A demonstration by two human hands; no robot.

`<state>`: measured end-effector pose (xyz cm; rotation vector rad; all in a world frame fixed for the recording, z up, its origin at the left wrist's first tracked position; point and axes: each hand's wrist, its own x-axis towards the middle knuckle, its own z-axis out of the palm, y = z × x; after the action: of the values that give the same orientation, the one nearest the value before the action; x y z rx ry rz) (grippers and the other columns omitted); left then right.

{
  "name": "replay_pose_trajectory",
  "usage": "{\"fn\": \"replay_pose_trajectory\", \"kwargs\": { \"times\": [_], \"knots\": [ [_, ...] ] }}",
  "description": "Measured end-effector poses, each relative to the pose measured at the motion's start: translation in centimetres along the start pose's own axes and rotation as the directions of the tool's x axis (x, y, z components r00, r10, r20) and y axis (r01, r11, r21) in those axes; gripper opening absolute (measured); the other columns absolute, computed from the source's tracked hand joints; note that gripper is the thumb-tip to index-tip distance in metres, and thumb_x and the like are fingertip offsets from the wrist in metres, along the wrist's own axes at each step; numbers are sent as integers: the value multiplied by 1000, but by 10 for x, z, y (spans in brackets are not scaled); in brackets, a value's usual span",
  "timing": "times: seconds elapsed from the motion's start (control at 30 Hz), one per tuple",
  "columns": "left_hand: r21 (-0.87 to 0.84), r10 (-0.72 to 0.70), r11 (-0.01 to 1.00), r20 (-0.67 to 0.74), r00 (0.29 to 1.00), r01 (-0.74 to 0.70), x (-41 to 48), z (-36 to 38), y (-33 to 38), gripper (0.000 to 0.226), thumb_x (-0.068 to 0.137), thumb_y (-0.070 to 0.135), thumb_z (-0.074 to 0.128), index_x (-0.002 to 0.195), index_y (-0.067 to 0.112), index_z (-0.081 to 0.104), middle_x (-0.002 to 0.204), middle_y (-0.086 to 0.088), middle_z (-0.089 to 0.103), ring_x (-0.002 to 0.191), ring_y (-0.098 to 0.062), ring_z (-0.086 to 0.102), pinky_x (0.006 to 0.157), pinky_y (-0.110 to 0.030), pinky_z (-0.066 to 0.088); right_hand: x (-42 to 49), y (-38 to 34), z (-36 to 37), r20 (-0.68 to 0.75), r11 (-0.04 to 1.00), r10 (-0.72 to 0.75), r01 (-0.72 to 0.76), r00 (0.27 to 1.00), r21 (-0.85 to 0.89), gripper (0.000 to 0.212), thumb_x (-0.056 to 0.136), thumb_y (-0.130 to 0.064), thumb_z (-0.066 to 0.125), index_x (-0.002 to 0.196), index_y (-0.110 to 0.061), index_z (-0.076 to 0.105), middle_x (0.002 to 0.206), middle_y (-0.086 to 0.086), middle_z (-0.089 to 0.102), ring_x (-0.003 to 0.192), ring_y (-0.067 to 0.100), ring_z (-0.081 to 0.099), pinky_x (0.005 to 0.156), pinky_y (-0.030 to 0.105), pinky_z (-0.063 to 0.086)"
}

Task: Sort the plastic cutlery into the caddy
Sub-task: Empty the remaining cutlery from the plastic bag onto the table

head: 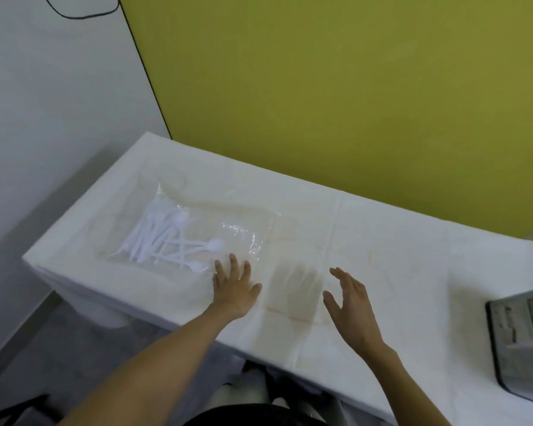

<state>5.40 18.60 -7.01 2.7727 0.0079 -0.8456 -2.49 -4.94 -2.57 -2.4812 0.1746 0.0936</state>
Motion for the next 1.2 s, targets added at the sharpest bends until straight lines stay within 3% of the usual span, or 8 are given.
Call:
{"fn": "replay_pose_trajectory", "kwargs": {
  "times": [0.33, 0.43, 0.5, 0.6, 0.73, 0.8, 1.03, 1.2],
  "knots": [
    [-20, 227, 974, 95, 969, -226, -22, 35, 94, 58, 100, 41, 22, 153, 27, 3, 161, -4, -11, 143, -43, -1, 118, -46, 12, -23, 36, -9, 220, 864, 401, -447, 889, 230, 22, 98, -24, 52, 115, -16, 62, 113, 0, 65, 96, 17, 61, 83, 27, 48],
    [-13, 384, 922, 140, 913, -386, -31, 45, 123, 55, 102, 29, 21, 153, 18, 5, 161, -10, -7, 140, -36, 11, 115, -38, 12, -29, 50, -4, 292, 652, 532, -605, 795, 457, 16, 97, -20, 53, 99, -12, 66, 93, 9, 69, 80, 22, 63, 81, 40, 57],
    [-60, 441, 897, 169, 882, -437, -36, 49, 139, 54, 102, 23, 22, 153, 15, 5, 161, -14, -5, 142, -33, 10, 115, -35, 9, -33, 60, -4, 343, 428, 598, -651, 724, 627, 17, 96, -11, 55, 103, -1, 67, 85, 15, 65, 75, 23, 60, 76, 37, 60],
    [-251, 467, 873, 184, 865, -418, -39, 51, 149, 53, 101, 19, 29, 152, 15, 17, 161, -7, 7, 145, -29, 14, 115, -32, 13, -38, 71, -14, 386, 311, 602, -650, 699, 693, 18, 95, -1, 57, 99, 14, 65, 77, 16, 57, 70, 23, 54, 65, 27, 59],
    [-636, 387, 746, 174, 905, -197, -50, 54, 164, 27, 97, 27, 45, 110, 15, 66, 111, -1, 65, 102, -16, 63, 103, -36, 46, -41, 85, -30, 421, 306, 559, -649, 715, 697, 29, 92, -1, 59, 64, -6, 56, 59, 6, 43, 55, 16, 41, 60, 26, 48],
    [-780, 332, 622, 192, 924, -61, -58, 59, 176, 20, 95, 17, 50, 95, 8, 68, 96, -8, 69, 81, -17, 68, 89, -40, 56, -39, 90, -33, 424, 367, 519, -642, 742, 674, 34, 90, 1, 53, 58, -9, 47, 58, 5, 37, 57, 17, 33, 58, 28, 38],
    [-666, 92, 744, 22, 996, -54, -56, 76, 187, 23, 90, 9, 43, 86, 12, 66, 90, 0, 69, 87, -21, 65, 79, -34, 52, -37, 98, -22, 368, 308, 626, -651, 688, 694, 23, 78, 2, 75, 93, -1, 60, 96, 21, 67, 78, 27, 66, 78, 37, 60],
    [-854, 88, 500, 212, 973, 141, -54, 71, 185, 17, 90, 18, 61, 84, 4, 68, 88, -12, 71, 79, -22, 70, 82, -37, 59, -42, 95, -32, 381, 405, 535, -625, 754, 668, 21, 75, 3, 76, 95, 0, 69, 79, 13, 70, 69, 20, 65, 71, 30, 60]
  ]
}}
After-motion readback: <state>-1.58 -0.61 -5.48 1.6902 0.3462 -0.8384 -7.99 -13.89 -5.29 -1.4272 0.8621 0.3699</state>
